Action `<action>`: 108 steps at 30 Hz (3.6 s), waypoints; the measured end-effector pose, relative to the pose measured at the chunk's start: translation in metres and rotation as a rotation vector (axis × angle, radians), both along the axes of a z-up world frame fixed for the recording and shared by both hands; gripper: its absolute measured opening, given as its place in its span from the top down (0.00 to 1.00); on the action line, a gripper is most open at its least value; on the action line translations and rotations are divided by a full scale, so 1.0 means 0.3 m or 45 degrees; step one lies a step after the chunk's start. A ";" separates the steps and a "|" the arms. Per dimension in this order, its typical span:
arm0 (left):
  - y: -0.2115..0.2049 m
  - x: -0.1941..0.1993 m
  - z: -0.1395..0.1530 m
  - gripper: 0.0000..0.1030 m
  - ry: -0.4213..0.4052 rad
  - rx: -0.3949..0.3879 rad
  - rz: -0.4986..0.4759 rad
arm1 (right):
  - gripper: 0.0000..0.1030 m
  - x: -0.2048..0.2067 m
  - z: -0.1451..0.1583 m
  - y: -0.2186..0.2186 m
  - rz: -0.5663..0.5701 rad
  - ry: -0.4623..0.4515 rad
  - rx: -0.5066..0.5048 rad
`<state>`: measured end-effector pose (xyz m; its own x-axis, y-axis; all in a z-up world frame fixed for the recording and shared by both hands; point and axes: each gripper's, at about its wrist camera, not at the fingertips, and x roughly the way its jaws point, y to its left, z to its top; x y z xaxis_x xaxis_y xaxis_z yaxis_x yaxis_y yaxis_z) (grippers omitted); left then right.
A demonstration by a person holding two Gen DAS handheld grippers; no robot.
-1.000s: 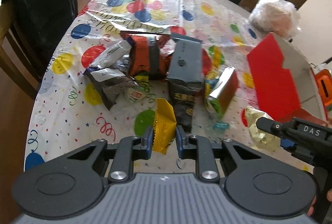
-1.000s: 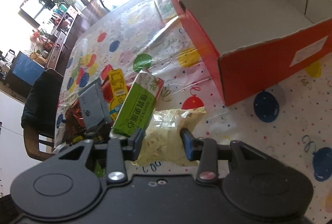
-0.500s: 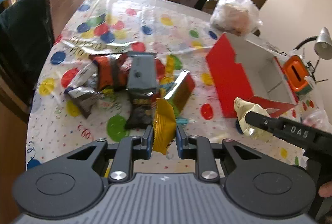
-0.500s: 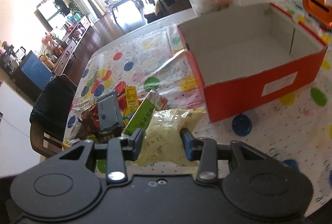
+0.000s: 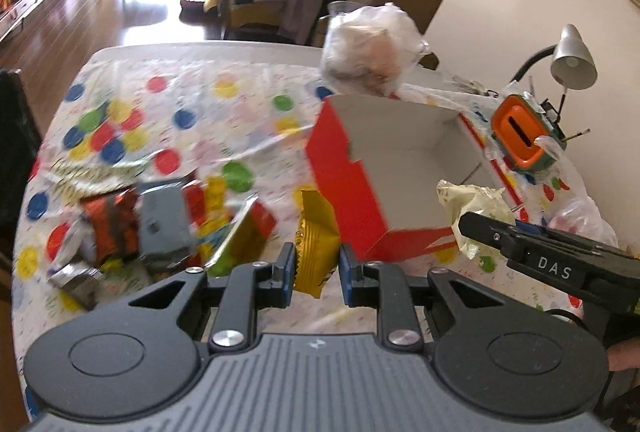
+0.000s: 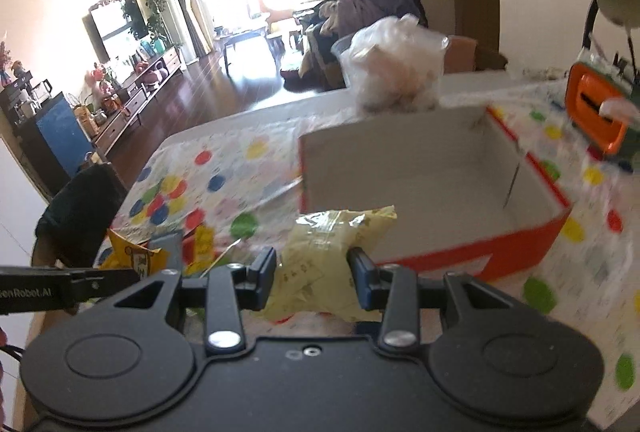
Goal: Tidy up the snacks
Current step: 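Carry both held snacks up and over into the red box, then open left tool to drop yellow packet while right tool releases cream bag, then withdraw both tools from the box back to the snack pile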
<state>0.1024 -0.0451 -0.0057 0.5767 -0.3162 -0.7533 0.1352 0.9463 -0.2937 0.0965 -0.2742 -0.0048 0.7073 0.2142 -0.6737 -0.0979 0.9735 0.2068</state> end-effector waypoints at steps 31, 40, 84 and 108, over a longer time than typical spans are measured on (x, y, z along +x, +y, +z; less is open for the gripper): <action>-0.607 0.575 -0.139 0.79 0.244 0.100 -0.055 | 0.62 0.497 -0.191 -0.439 0.290 0.228 -0.166; -0.663 0.664 -0.252 0.79 0.379 0.218 -0.052 | 0.62 0.550 -0.287 -0.386 0.447 0.334 -0.262; -0.645 0.498 -0.134 0.38 0.157 0.270 0.016 | 0.21 0.465 -0.146 -0.478 0.487 0.191 -0.078; -0.422 0.165 0.033 0.24 -0.212 0.238 0.137 | 0.01 0.280 0.008 -0.317 0.602 -0.043 0.036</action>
